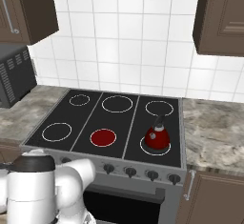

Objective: Turn off the front center burner of the stove.

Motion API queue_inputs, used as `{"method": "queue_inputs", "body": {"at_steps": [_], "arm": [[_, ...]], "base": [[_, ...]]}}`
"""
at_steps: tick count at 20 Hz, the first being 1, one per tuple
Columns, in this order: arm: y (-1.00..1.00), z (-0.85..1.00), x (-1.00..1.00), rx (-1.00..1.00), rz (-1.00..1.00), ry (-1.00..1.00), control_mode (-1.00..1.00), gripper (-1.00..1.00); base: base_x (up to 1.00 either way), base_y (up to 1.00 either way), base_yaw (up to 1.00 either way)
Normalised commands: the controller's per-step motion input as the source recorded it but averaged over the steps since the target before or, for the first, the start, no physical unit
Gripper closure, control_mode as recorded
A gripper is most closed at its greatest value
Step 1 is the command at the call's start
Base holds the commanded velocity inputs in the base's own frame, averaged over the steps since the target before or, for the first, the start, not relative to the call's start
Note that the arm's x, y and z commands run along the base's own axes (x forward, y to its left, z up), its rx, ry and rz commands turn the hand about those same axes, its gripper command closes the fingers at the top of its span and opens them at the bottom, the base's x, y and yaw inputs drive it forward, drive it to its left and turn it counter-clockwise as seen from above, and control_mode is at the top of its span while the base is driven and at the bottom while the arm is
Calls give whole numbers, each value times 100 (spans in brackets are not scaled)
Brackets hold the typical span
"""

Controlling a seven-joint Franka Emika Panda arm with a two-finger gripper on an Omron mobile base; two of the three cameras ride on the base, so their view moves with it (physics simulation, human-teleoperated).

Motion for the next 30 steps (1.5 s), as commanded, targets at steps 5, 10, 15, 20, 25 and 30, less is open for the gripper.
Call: {"method": "queue_inputs", "body": {"at_steps": [5, 10, 15, 20, 25, 30], "arm": [[-7, -15, 4, -9, 0, -7, -100, -100], [-2, -6, 15, -9, 0, -5, -100, -100], [0, 0, 15, -8, 0, -3, -100, -100], [0, 0, 10, -11, 0, 0, -100, -100], [0, 0, 11, -11, 0, -1, -100, -100], [0, -1, 18, -13, 0, -2, -100, -100]], "base": [[0, 0, 0], [0, 0, 0], [0, 0, 0], [0, 0, 0], [0, 0, 0], [0, 0, 0]]}}
